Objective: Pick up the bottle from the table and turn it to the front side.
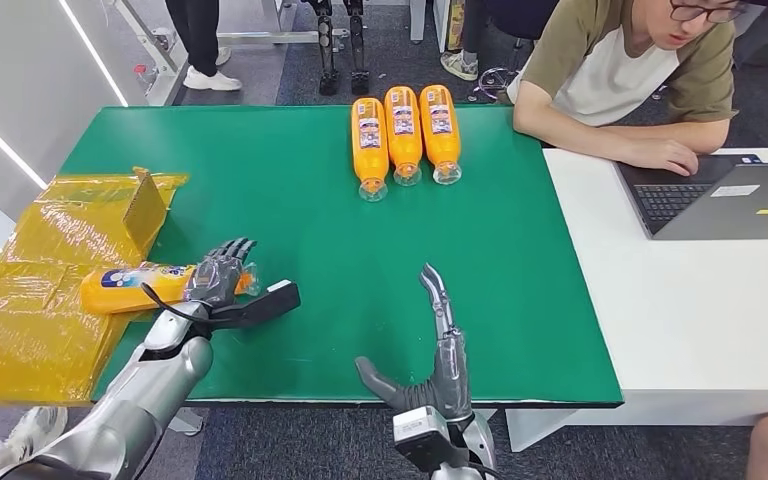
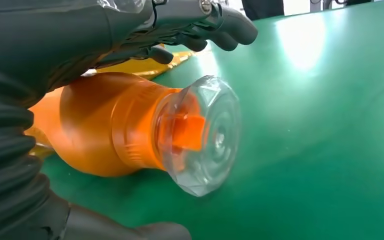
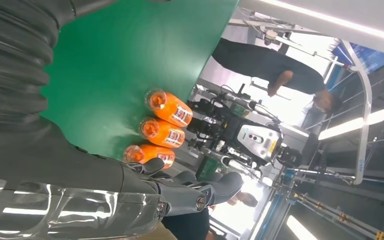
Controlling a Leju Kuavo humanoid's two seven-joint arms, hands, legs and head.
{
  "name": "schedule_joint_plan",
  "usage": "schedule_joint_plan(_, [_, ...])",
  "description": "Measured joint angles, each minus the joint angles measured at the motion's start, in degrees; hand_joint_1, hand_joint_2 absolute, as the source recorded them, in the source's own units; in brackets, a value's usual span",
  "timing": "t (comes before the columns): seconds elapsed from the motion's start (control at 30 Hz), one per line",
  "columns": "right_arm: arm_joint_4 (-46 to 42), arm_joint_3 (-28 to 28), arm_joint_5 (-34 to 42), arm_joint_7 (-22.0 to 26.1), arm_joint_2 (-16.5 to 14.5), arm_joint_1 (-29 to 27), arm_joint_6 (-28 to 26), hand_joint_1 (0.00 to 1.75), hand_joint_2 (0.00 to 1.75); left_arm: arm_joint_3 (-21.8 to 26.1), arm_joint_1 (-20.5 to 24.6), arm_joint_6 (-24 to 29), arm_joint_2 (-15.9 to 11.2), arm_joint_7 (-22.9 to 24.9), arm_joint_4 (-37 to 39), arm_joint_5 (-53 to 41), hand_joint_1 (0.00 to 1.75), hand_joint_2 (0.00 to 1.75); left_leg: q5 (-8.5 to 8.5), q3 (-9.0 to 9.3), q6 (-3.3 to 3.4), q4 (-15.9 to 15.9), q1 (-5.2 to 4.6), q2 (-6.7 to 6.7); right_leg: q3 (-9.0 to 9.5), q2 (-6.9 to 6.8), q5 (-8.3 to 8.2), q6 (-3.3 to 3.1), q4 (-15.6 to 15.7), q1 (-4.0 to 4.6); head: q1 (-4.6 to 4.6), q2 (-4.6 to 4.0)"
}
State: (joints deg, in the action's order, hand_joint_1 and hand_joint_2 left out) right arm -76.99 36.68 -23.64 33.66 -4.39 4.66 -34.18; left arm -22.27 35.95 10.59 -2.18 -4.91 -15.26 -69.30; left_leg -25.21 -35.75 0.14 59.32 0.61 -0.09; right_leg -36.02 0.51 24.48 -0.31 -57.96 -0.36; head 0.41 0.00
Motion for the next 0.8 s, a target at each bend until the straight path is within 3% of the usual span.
schedule_joint_plan(0.27, [1.43,-0.03,2.35,0.75,-0.01,1.09,0.72,0.00,1.75,10.51,1.53,-24.92,0.42,-19.48,-0.03,16.48,0.00,1.75,0.08,0.18,-0.12,-0.06,0.02,0.02,0.10,0.00,-0.05,-0.09,-0.01,0.00,0.01,0.00])
schedule_joint_plan(0.43, [1.72,-0.42,1.68,0.66,-0.16,0.86,0.93,0.00,1.75,15.90,1.63,-33.74,0.12,-33.44,-3.04,27.92,0.00,1.75,0.16,0.13,-0.22,-0.06,0.03,0.00,0.02,0.00,-0.10,-0.16,-0.03,0.01,0.00,0.00])
schedule_joint_plan(0.63, [1.71,-1.47,0.84,0.61,-0.38,0.10,2.02,0.00,1.75,12.47,-1.79,-35.96,-1.30,-35.42,-24.37,61.78,0.00,1.75,0.15,0.10,-0.23,-0.06,0.02,-0.01,-0.01,0.02,-0.10,-0.17,-0.05,0.01,-0.01,-0.01])
schedule_joint_plan(0.73, [1.71,-1.95,0.84,0.71,-0.54,-0.08,2.53,0.00,1.75,12.02,-4.32,-36.30,-0.32,-35.44,-37.49,68.25,0.00,1.75,0.13,0.03,-0.21,-0.06,0.02,-0.14,-0.02,-0.10,-0.05,-0.13,-0.02,0.01,0.01,0.00])
schedule_joint_plan(0.8, [1.72,-2.14,0.84,0.74,-0.70,-0.06,2.75,0.00,1.75,12.02,-5.28,-36.73,0.57,-35.45,-42.41,69.26,0.00,1.75,0.12,-0.01,-0.19,-0.06,0.01,-0.18,-0.01,-0.15,-0.04,-0.12,-0.01,0.01,0.01,0.00])
